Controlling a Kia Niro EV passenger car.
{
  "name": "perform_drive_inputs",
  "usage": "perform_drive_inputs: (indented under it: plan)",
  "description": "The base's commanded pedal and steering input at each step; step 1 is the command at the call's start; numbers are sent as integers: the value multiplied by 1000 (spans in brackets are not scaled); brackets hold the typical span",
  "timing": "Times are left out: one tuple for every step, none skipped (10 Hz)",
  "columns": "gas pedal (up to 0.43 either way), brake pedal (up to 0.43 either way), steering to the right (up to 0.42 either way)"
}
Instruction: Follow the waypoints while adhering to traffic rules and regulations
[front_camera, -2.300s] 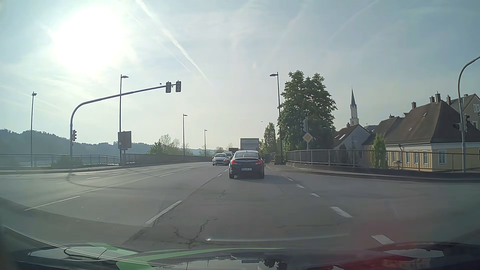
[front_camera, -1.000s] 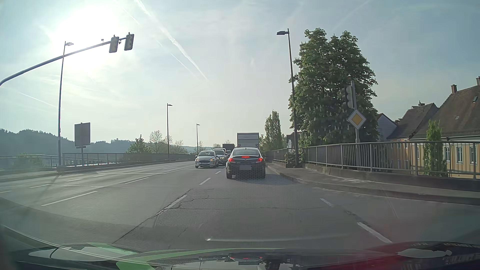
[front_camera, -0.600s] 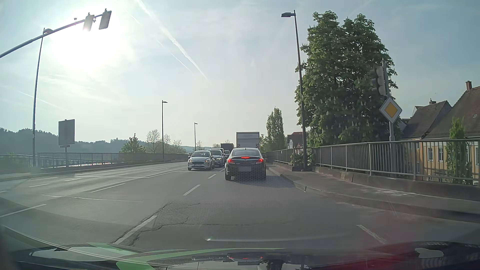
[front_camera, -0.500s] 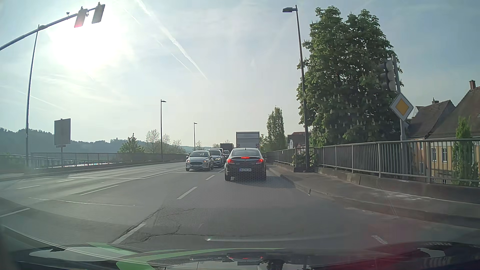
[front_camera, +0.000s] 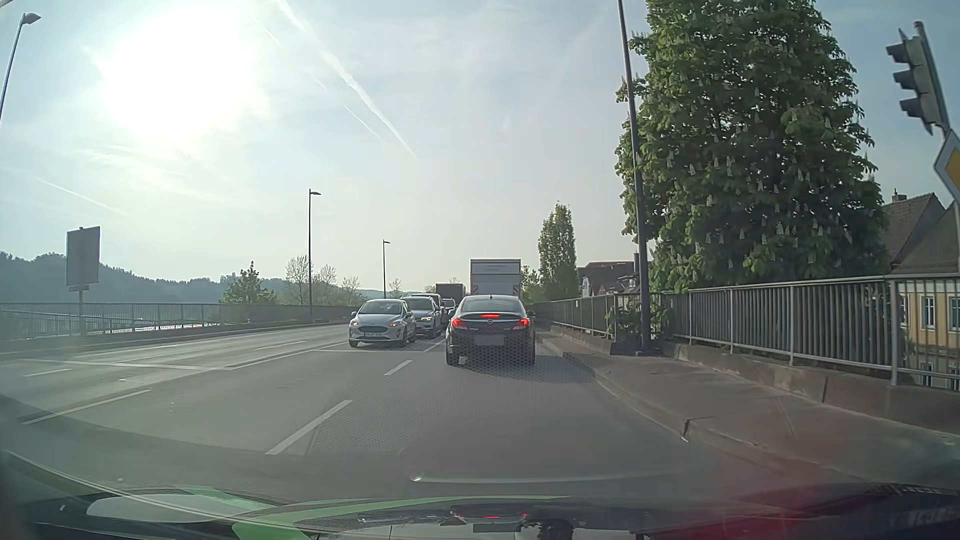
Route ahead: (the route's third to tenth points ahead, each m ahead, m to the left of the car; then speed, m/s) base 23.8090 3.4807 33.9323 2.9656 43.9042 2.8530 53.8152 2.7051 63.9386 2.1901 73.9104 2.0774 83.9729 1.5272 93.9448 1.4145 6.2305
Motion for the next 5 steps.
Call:
perform_drive_inputs:
  plan:
    - [0,232,-2]
    - [0,232,-2]
    - [0,232,-2]
    - [0,232,-2]
    - [0,232,-3]
